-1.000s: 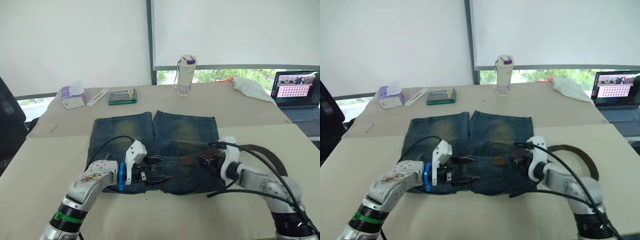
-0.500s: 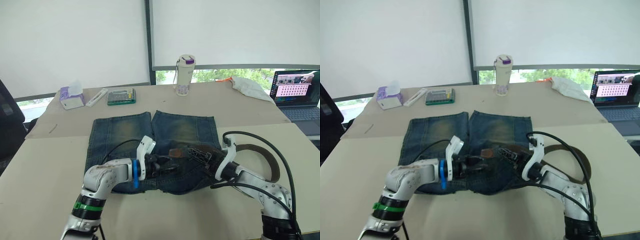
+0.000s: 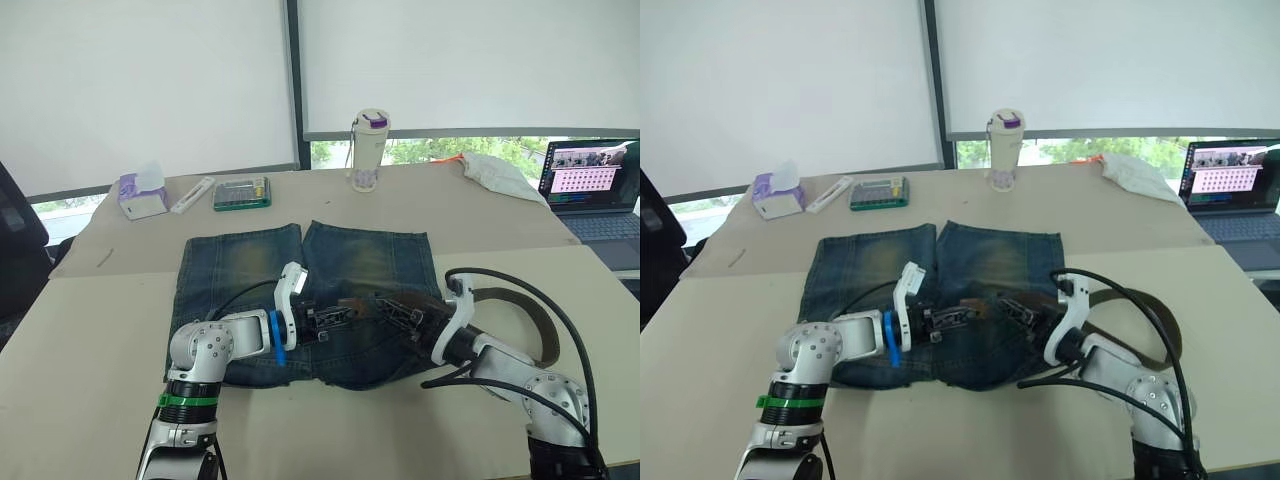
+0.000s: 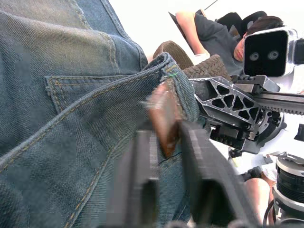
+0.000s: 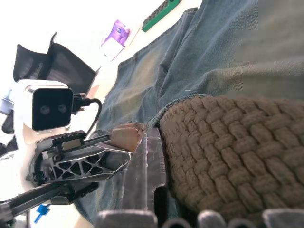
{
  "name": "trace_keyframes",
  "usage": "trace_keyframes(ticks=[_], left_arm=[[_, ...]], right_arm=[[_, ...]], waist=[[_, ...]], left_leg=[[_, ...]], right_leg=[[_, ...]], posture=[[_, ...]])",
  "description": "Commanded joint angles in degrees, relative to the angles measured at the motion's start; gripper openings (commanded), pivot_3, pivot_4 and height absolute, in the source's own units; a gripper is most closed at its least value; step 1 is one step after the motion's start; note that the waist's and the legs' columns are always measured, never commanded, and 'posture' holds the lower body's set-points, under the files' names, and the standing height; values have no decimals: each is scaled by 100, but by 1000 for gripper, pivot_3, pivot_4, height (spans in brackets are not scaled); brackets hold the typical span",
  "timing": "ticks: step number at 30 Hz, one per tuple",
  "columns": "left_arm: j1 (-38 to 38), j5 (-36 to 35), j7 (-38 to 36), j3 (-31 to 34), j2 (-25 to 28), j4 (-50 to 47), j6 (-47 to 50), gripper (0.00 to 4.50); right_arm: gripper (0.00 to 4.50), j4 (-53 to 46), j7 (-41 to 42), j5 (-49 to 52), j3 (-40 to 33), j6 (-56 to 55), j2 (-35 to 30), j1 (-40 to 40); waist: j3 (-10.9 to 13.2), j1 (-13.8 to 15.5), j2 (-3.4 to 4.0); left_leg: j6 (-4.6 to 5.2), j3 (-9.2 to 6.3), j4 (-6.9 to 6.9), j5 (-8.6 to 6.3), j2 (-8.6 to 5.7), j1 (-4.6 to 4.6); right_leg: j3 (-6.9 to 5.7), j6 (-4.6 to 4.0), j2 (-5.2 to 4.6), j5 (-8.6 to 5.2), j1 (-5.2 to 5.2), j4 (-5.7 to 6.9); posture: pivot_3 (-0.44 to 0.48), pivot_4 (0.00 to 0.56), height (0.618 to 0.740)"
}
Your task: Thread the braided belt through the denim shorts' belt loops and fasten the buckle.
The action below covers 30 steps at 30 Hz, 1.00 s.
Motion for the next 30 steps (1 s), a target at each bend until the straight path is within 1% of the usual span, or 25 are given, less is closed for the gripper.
trace_keyframes(ticks=[1, 4, 6, 7, 9, 10, 13, 14, 15, 16, 17, 22, 24, 25, 26, 28, 30], left_arm=[[-234, -94, 105, 139, -176, 50, -150, 0], [-296, -68, 99, 142, -194, 113, -176, 0], [-334, -69, 99, 151, -206, 163, -191, 0], [-344, -78, 89, 142, -217, 179, -198, 0], [-358, -86, 69, 100, -254, 215, -209, 0], [-362, -67, 41, 48, -265, 228, -225, 0], [-360, -27, -29, -91, -298, 234, -261, 0], [-358, -28, -36, -117, -308, 226, -267, 0], [-355, -29, -44, -142, -309, 208, -274, 0], [-353, -26, -58, -166, -298, 188, -287, 0], [-351, -25, -68, -184, -288, 175, -297, 0], [-345, -46, -53, -203, -297, 113, -352, 0], [-352, -67, -23, -220, -349, 94, -354, 0], [-363, -63, -9, -245, -397, 104, -367, 0], [-370, -57, 2, -263, -433, 111, -376, 0], [-487, 51, 14, -419, -592, 257, -441, 0], [-529, 61, 9, -418, -613, 282, -414, 0]], right_arm=[[1800, -1022, 52, -843, 259, -215, -717, 126], [2840, -1675, -133, -1254, 245, -89, -1338, 318], [3505, -2080, -116, -1504, 391, 93, -1817, 416], [3505, -2175, -200, -1496, 464, 247, -1910, 395], [3505, -2155, -474, -1308, 582, 620, -1802, 202], [3505, -2109, -664, -1374, 704, 886, -1765, 43], [3505, -1773, -977, -2045, 1336, 1361, -1837, -347], [3505, -1674, -997, -2125, 1432, 1420, -1762, -421], [3119, -1616, -992, -2097, 1449, 1495, -1626, -484], [2981, -1602, -981, -2101, 1459, 1563, -1544, -533], [2716, -1598, -965, -2128, 1466, 1625, -1485, -570], [959, -1657, -936, -2635, 1624, 1682, -1620, -600], [255, -1667, -949, -2742, 1433, 1694, -1603, -569], [58, -1683, -936, -2772, 1291, 1719, -1610, -527], [58, -1699, -914, -2800, 1194, 1739, -1615, -494], [58, -1728, -865, -2859, 644, 1847, -1771, -289], [58, -1732, -798, -2922, 256, 1909, -1906, -96]], waist=[[-1, 32, 2], [0, 36, -5], [1, 46, -5], [3, 42, -10], [3, 32, -26], [4, 23, -28], [4, 48, -27], [3, 64, -26], [3, 89, -27], [2, 96, -29], [2, 96, -29], [1, 97, -28], [2, 97, -28], [2, 101, -28], [2, 111, -29], [2, 144, -29], [3, 217, -31]], left_leg=[[0, 0, 5, 0, -3, -6], [-1, 1, 21, 0, -4, -18], [-1, 1, 26, 0, -4, -21], [-1, 1, 28, -1, -4, -22], [-2, 2, 27, 0, 0, -18], [-4, 2, 27, 0, 4, -18], [-4, 3, 31, 1, 1, -21], [-4, 4, 33, 1, 0, -22], [-4, 4, 35, 1, -2, -23], [-4, 4, 36, 1, -3, -24], [-4, 4, 36, 0, -3, -24], [-4, 4, 35, 1, -3, -24], [-4, 4, 36, 1, -3, -24], [-4, 4, 36, 1, -3, -24], [-4, 4, 36, 1, -4, -24], [-3, 4, 38, 1, -6, -25], [-2, 4, 41, 0, -12, -27]], right_leg=[[0, 1, -1, 0, -6, 0], [-4, 1, 2, -1, -13, 0], [-1, 1, -1, -1, -15, -3], [-1, 2, -3, -1, -15, -4], [-1, 2, 3, -1, -14, -10], [-1, 1, 5, -1, -14, -10], [5, 1, -2, -1, -18, -6], [3, 1, -2, -1, -18, -5], [2, 1, -3, -1, -19, -6], [0, 1, -3, -1, -19, -6], [1, 1, -3, -1, -19, -6], [2, 1, -4, -1, -20, -6], [2, 1, -4, -1, -20, -5], [2, 1, -4, -1, -20, -6], [2, 1, -5, -1, -20, -5], [1, 1, -6, -1, -19, -5], [1, 1, -9, -1, -17, -7]], posture=[[0, 150, 740], [0, 150, 740], [0, 150, 740], [0, 150, 740], [0, 150, 740], [0, 150, 740], [0, 150, 740], [0, 150, 740], [0, 150, 740], [0, 150, 740], [0, 150, 740], [0, 150, 740], [0, 150, 740], [0, 150, 740], [0, 150, 740], [0, 150, 740], [0, 150, 740]])
